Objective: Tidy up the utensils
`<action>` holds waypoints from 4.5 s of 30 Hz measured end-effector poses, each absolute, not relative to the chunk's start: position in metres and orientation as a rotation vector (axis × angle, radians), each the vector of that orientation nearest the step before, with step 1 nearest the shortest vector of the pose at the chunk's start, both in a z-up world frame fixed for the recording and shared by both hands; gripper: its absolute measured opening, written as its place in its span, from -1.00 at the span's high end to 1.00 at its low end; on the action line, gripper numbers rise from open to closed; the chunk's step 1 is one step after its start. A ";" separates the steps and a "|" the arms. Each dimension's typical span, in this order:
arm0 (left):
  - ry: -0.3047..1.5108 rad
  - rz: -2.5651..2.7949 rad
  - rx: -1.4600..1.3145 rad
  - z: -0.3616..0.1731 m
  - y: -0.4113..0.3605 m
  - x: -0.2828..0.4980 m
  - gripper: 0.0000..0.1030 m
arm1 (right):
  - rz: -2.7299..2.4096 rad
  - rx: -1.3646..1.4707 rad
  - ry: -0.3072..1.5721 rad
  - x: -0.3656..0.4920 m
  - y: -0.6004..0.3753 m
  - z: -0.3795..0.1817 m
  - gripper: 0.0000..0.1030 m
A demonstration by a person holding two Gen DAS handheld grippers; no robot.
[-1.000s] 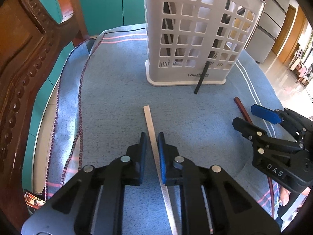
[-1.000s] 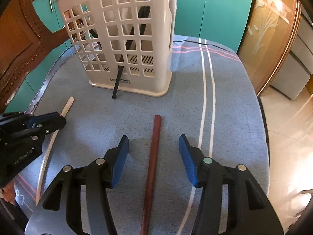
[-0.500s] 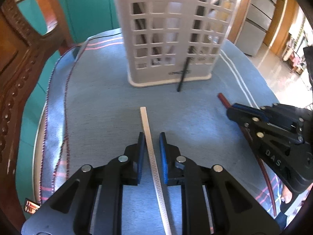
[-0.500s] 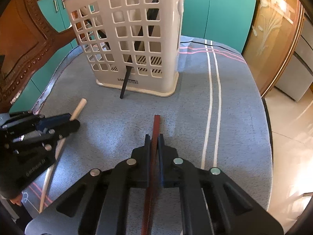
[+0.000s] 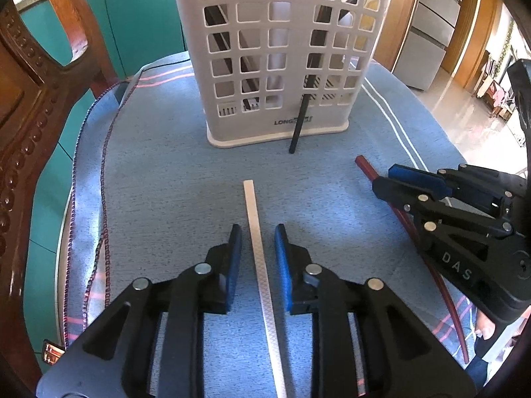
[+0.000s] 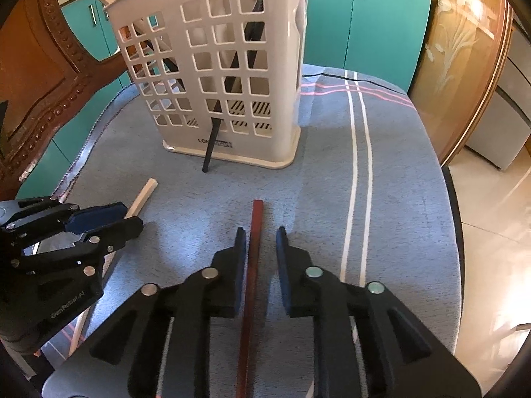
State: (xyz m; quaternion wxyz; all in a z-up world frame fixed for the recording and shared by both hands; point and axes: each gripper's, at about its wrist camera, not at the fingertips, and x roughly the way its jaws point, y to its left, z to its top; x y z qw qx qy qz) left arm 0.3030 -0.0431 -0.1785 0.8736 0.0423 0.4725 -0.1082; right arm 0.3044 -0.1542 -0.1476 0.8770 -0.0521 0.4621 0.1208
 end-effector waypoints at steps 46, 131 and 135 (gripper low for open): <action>0.309 -0.203 -0.151 0.094 0.013 0.249 0.87 | 0.357 0.240 0.310 0.241 -0.209 0.117 0.87; 0.312 0.010 0.059 -0.003 -0.023 -0.024 -0.93 | 0.058 -0.064 0.315 -0.012 -0.181 0.027 -0.94; 0.314 0.007 0.059 -0.003 -0.026 -0.025 -0.93 | 0.061 -0.056 0.317 -0.014 -0.183 0.027 -0.94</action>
